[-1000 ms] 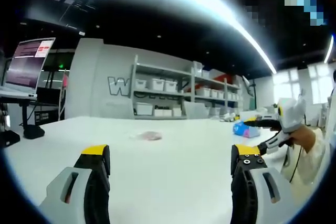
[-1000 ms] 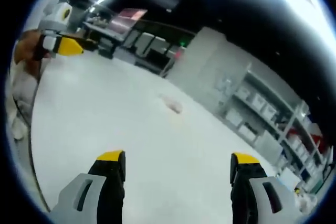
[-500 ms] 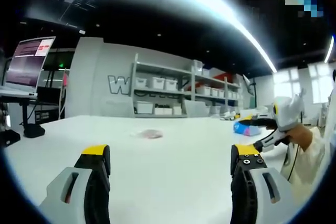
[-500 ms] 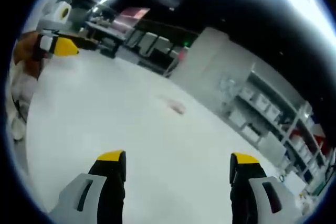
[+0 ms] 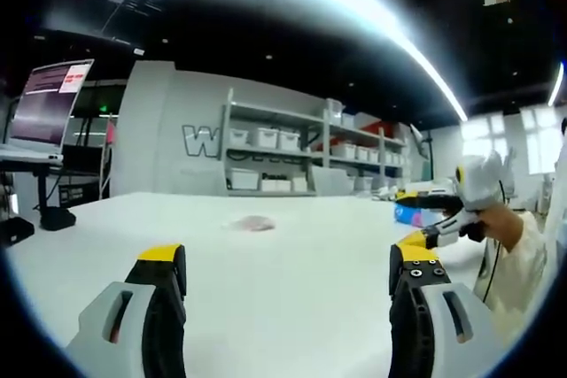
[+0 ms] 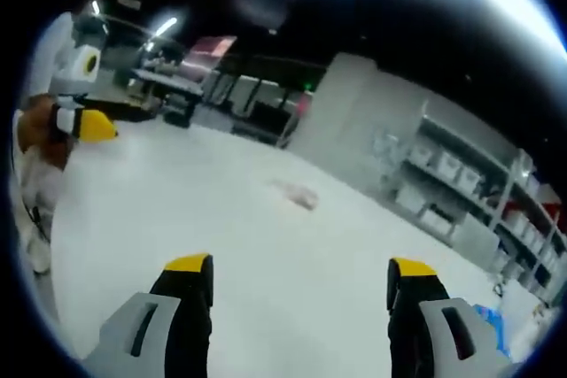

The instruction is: Open the resealable bag by pulling the two sides of the seal apart until the entire bag opening is separated and visibly accessible.

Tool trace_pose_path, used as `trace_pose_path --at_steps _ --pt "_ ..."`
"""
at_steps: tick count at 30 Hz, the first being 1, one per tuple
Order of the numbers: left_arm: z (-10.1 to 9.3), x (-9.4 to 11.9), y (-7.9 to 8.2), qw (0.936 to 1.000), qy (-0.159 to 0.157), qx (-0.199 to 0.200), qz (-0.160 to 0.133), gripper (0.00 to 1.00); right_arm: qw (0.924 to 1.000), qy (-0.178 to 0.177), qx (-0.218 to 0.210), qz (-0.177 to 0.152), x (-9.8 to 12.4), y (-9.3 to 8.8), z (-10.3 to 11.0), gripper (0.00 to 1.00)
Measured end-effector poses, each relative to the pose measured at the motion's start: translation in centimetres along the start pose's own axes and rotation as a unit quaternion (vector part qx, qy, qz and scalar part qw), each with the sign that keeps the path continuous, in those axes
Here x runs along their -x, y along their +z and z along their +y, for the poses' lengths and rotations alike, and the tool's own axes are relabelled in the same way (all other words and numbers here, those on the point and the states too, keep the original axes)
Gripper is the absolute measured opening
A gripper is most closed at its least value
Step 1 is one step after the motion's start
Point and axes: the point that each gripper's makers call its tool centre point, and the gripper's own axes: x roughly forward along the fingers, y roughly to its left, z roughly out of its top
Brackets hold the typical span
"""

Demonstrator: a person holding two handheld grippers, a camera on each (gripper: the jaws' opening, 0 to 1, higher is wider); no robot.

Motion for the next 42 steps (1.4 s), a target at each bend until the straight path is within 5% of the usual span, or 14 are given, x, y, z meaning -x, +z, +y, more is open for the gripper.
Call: trace_pose_path --at_steps 14,29,42 --pt "0.2 0.5 0.4 0.9999 0.004 0.006 -0.011 0.94 0.9964 0.016 -0.078 -0.030 -1.0 1.9 -0.3 0.79" --pt "0.2 0.4 0.5 0.9999 0.002 0.006 -0.008 0.93 0.9994 0.033 0.004 0.006 -2.1 1.6 0.1 0.79" --pt "0.1 0.1 0.3 1.0000 0.001 -0.002 0.000 0.93 0.9945 0.052 0.088 0.021 -3.5 1.9 0.4 0.79"
